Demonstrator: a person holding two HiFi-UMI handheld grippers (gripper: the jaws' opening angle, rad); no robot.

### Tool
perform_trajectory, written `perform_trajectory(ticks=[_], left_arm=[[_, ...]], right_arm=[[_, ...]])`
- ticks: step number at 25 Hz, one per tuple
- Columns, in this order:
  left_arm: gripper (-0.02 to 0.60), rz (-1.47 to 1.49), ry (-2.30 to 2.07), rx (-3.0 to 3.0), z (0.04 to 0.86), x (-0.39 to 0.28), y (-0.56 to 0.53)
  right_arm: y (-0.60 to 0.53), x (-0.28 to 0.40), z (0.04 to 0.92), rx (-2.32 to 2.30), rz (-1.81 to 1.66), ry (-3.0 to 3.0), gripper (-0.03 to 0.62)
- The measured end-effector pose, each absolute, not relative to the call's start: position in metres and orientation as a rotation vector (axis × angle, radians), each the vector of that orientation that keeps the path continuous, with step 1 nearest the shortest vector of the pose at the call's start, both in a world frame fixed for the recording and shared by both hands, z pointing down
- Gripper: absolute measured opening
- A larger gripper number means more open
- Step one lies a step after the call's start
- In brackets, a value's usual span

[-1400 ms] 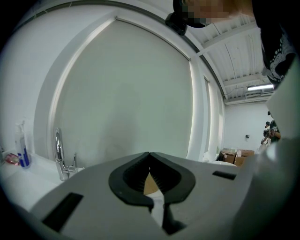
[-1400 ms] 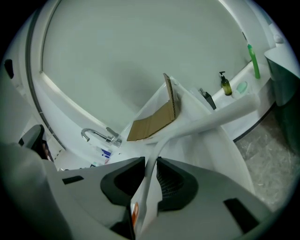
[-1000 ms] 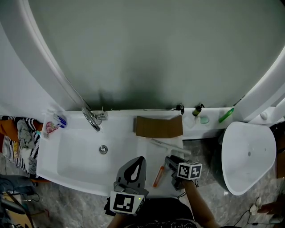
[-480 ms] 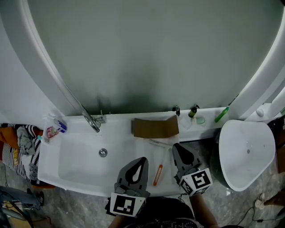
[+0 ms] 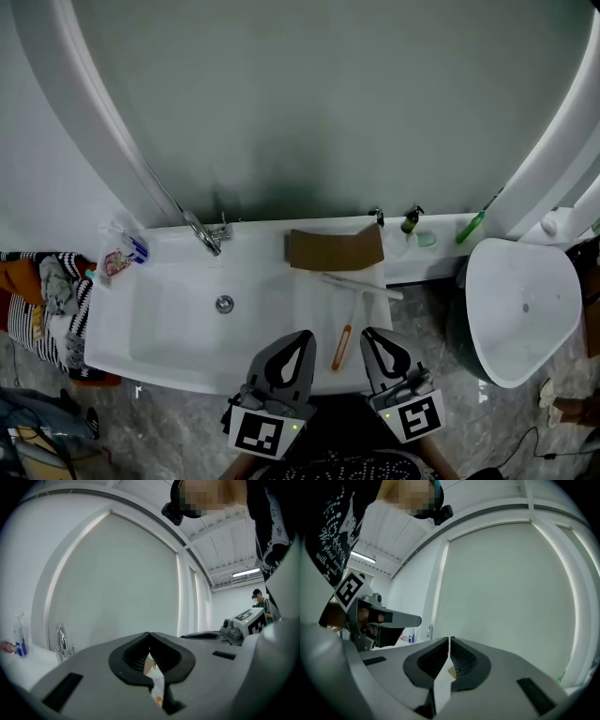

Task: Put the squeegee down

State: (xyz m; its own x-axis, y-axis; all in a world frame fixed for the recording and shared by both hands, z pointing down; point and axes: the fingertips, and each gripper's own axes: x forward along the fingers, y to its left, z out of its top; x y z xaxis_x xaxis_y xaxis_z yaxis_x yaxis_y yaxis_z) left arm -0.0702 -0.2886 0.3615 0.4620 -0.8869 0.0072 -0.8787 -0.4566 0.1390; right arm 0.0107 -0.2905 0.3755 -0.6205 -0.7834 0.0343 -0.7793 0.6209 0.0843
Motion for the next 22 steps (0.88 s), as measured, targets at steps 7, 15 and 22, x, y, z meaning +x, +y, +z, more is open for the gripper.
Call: perform_trajectory(ticks=[7,15,22], left_arm=[[0.005,-0.047,-1.537,2.62,0.388,-0.079,-0.266],[0.005,0.126,-1.423,2.739,0.413,-0.06,-0.255],[0.005,0.142,-1.423,2.722,0.419,-0.064,-0.255]], right_arm=[[-0.269,-0.003,0.396,1.327,0.008,-2.76,0.026],[-0.266,-0.017,0.408,1.298,0.075,-2.757,0.026],[-0.263,-0.023,0.414,1.274,0.096,-2.759,0.026]])
